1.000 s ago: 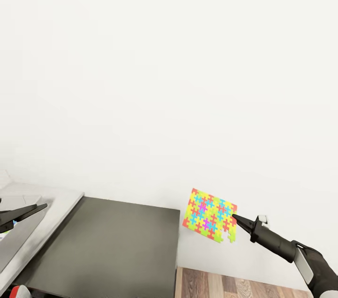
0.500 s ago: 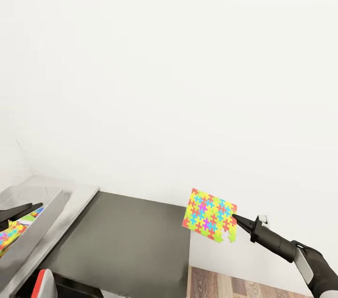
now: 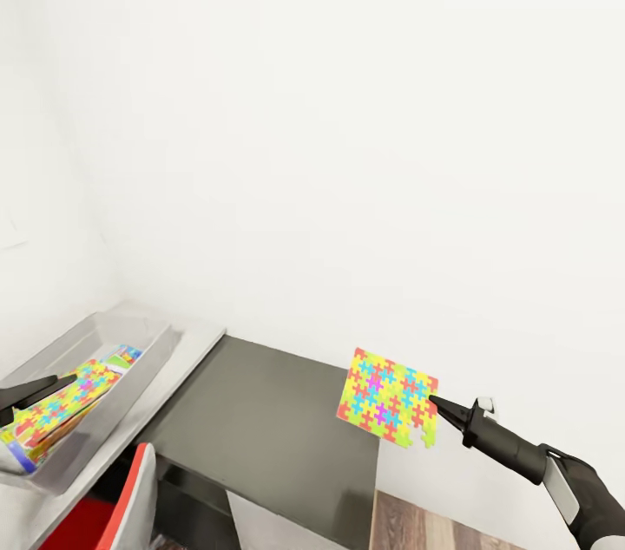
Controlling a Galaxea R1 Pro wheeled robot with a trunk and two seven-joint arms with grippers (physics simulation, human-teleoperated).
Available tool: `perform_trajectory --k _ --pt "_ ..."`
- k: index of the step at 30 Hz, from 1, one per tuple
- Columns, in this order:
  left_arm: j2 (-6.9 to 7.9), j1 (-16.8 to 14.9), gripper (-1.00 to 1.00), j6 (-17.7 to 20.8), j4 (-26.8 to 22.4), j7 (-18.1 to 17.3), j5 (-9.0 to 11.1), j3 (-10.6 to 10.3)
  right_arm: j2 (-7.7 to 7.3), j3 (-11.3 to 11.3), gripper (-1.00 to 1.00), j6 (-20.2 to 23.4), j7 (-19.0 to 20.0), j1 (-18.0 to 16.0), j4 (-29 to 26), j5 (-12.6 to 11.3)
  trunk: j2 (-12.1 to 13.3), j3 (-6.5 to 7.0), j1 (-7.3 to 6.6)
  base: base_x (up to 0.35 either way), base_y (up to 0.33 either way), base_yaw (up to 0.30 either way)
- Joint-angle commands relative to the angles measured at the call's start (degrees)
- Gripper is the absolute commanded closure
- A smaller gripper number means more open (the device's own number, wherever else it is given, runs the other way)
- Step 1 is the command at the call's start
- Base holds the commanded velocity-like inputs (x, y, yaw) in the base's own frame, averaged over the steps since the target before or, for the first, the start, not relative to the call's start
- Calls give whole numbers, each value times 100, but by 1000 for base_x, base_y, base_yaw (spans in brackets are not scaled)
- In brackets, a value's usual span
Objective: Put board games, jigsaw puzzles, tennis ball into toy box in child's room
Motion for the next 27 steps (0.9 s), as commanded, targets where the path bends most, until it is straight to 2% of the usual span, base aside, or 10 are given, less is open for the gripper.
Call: perform_trajectory --k 1,14,27 --pt "0 -8 -100 61 1 -27 -11 -1 -1 -5 100 50 11 -3 -1 -15 -13 -10 3 -60 0 273" --pt "0 -8 -100 61 1 -27 -11 -1 9 4 100 50 19 -3 -1 -15 -13 35 3 -8 7 273" --pt "0 -5 -100 61 1 -27 -11 -1 24 1 100 58 12 -3 -192 -6 -13 79 3 25 106 273"
